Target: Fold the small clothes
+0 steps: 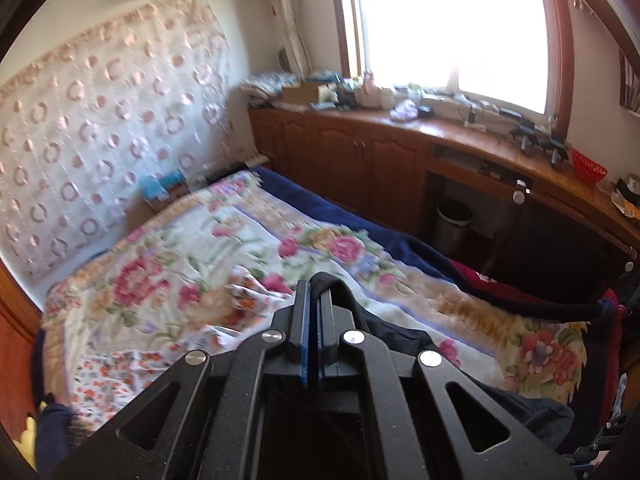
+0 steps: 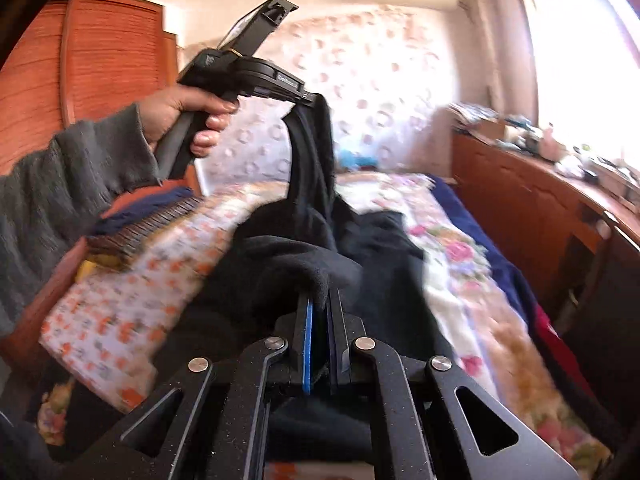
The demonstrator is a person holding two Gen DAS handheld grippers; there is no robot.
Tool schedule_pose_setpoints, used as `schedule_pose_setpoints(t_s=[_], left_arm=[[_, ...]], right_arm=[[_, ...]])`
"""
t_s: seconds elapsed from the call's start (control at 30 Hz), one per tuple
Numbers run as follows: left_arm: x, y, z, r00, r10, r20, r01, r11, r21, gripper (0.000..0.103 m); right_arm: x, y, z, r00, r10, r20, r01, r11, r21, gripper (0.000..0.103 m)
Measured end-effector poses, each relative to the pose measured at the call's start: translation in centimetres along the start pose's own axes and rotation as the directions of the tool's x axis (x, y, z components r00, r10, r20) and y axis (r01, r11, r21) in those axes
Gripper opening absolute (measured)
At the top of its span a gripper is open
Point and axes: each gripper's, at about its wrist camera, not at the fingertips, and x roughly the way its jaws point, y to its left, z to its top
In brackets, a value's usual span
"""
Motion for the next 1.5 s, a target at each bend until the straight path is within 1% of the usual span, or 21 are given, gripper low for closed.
schedule_pose_setpoints(t_s=[0.1, 0.13, 0.2, 0.23, 0.27, 0.3, 0.33, 0.37, 0.4, 0.43, 0.47, 0.5, 0.63, 0.73, 0.83, 0.97, 1.03, 1.17, 1.23, 1.37, 1.5], left_arm=[[3.0, -1.3, -0.6, 0.999, -0.021, -0.040, 0.021, 1.000, -0.003, 0.003], [3.8, -1.6, -1.0, 0.998, -0.040, -0.055, 0.040, 0.999, -0.007, 0.003], [4.9, -1.8, -1.4, 0.994, -0.069, -0.085, 0.069, 0.998, -0.011, 0.004], [5.2, -1.9, -1.6, 0.993, -0.069, -0.095, 0.068, 0.998, -0.011, 0.004], [5.2, -2.0, -1.8, 0.993, -0.063, -0.099, 0.063, 0.998, -0.006, 0.012], [4.9, -2.0, -2.3, 0.994, -0.061, -0.094, 0.061, 0.998, 0.002, 0.037], [4.8, -2.2, -2.4, 0.994, -0.064, -0.090, 0.065, 0.998, 0.003, 0.053], [4.5, -2.0, -2.7, 0.994, -0.071, -0.083, 0.071, 0.997, -0.001, 0.080], [3.9, -1.7, -3.2, 0.994, -0.075, -0.081, 0.075, 0.997, -0.011, 0.087], [3.6, -1.4, -3.7, 0.993, -0.078, -0.084, 0.077, 0.997, -0.017, 0.087], [3.3, -1.2, -4.2, 0.993, -0.077, -0.088, 0.075, 0.997, -0.018, 0.087], [3.0, -0.9, -4.8, 0.993, -0.070, -0.093, 0.069, 0.997, -0.018, 0.087], [1.4, -0.1, -8.5, 0.989, -0.075, -0.127, 0.073, 0.997, -0.015, 0.087], [0.8, 0.6, -11.5, 0.983, -0.063, -0.172, 0.059, 0.998, -0.026, 0.087], [0.1, 1.2, -14.3, 0.979, -0.047, -0.200, 0.037, 0.998, -0.053, 0.087], [-0.9, 1.6, -16.9, 0.977, -0.031, -0.210, 0.013, 0.996, -0.084, 0.087], [-1.2, 1.7, -17.9, 0.977, -0.032, -0.212, 0.011, 0.995, -0.099, 0.087], [-1.5, 1.9, -19.1, 0.976, -0.009, -0.217, -0.016, 0.993, -0.113, 0.087], [-1.4, 2.3, -19.4, 0.976, -0.012, -0.215, -0.017, 0.991, -0.131, 0.087], [-0.7, 2.1, -20.2, 0.972, 0.025, -0.233, -0.057, 0.990, -0.130, 0.087], [-0.2, 2.1, -20.8, 0.971, 0.004, -0.241, -0.041, 0.988, -0.149, 0.087]], right_arm=[[0.8, -2.3, -1.5, 0.997, -0.010, -0.073, 0.014, 0.998, 0.055, 0.005], [1.0, -3.0, -2.1, 0.996, -0.013, -0.092, 0.019, 0.998, 0.068, 0.005], [1.5, -4.1, -2.4, 0.991, -0.001, -0.133, 0.012, 0.996, 0.084, 0.005], [1.8, -4.2, -2.1, 0.989, 0.004, -0.145, 0.009, 0.996, 0.091, 0.005], [1.7, -4.8, -2.3, 0.989, 0.007, -0.147, 0.008, 0.995, 0.099, 0.005], [1.8, -4.3, -1.9, 0.989, 0.020, -0.148, -0.005, 0.995, 0.104, 0.005], [1.6, -4.2, -1.7, 0.988, 0.042, -0.147, -0.026, 0.994, 0.109, 0.006], [0.9, -4.7, -1.5, 0.988, 0.061, -0.145, -0.045, 0.993, 0.113, 0.009], [0.4, -5.1, -1.5, 0.988, 0.059, -0.144, -0.044, 0.993, 0.106, 0.013], [0.2, -5.1, -1.6, 0.989, 0.043, -0.144, -0.030, 0.995, 0.095, 0.018], [-0.4, -5.4, -1.4, 0.990, 0.041, -0.137, -0.028, 0.995, 0.092, 0.021], [-0.8, -5.3, -1.4, 0.990, 0.044, -0.132, -0.032, 0.996, 0.088, 0.025], [-1.4, -5.2, -0.1, 0.994, 0.011, -0.109, -0.008, 0.999, 0.032, 0.036], [-0.9, -4.4, 1.0, 0.992, 0.059, -0.111, -0.060, 0.998, -0.008, 0.042], [0.6, -2.9, 2.1, 0.986, 0.099, -0.135, -0.107, 0.993, -0.053, 0.043], [3.8, -0.7, 2.6, 0.970, 0.139, -0.202, -0.157, 0.985, -0.077, 0.043], [5.1, -0.4, 2.9, 0.962, 0.138, -0.235, -0.161, 0.984, -0.081, 0.043], [7.0, -0.7, 3.6, 0.945, 0.146, -0.293, -0.169, 0.984, -0.054, 0.043], [7.3, -1.2, 4.0, 0.943, 0.139, -0.302, -0.161, 0.986, -0.047, 0.043], [8.2, -1.8, 4.6, 0.938, 0.129, -0.323, -0.151, 0.988, -0.044, 0.043], [9.6, -1.9, 4.8, 0.920, 0.116, -0.375, -0.145, 0.988, -0.050, 0.043]])
